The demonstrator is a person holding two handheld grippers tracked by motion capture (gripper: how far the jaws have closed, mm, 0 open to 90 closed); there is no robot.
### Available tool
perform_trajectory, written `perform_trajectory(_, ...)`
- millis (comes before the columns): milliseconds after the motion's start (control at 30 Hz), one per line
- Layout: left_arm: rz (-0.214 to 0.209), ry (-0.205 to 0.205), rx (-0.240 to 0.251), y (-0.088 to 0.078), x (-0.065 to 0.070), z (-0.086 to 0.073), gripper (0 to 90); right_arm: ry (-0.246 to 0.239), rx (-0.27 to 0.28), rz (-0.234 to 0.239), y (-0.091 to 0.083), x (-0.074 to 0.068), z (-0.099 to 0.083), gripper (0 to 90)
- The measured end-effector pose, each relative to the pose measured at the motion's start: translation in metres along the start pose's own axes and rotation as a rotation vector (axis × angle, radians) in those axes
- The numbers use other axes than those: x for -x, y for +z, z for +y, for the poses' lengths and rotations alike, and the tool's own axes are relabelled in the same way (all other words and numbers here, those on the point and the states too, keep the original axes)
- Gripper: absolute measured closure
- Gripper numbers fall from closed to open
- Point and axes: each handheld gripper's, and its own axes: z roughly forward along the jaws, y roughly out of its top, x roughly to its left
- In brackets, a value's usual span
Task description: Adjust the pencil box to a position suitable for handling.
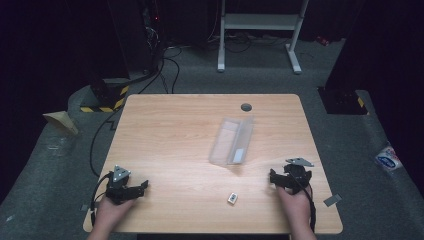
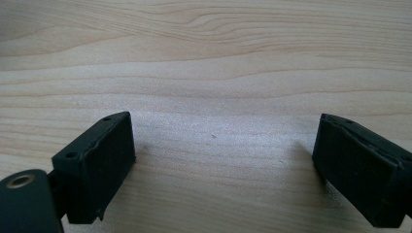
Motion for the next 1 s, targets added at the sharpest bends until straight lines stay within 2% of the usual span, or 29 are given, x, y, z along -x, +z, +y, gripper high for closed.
perform_trajectory(300,-0.001,0.001,0.000,0.000,0.000,0.000,15.0,-0.014,-0.002,0.017,-0.001,-0.001,-0.001,7.9)
perform_trajectory(500,-0.004,0.001,-0.002,0.000,0.000,0.000,14.4,-0.038,0.006,0.024,-0.003,-0.004,-0.001,15.2)
perform_trajectory(633,-0.004,0.000,-0.002,0.000,0.000,0.000,14.4,-0.048,0.031,0.012,-0.006,-0.009,0.000,18.3)
perform_trajectory(900,-0.003,0.000,-0.001,0.000,0.000,0.000,14.3,-0.062,0.094,0.055,-0.016,-0.022,0.005,24.6)
perform_trajectory(1000,-0.003,0.000,-0.001,0.000,0.000,0.000,14.4,-0.049,0.120,0.076,-0.019,-0.025,0.008,25.8)
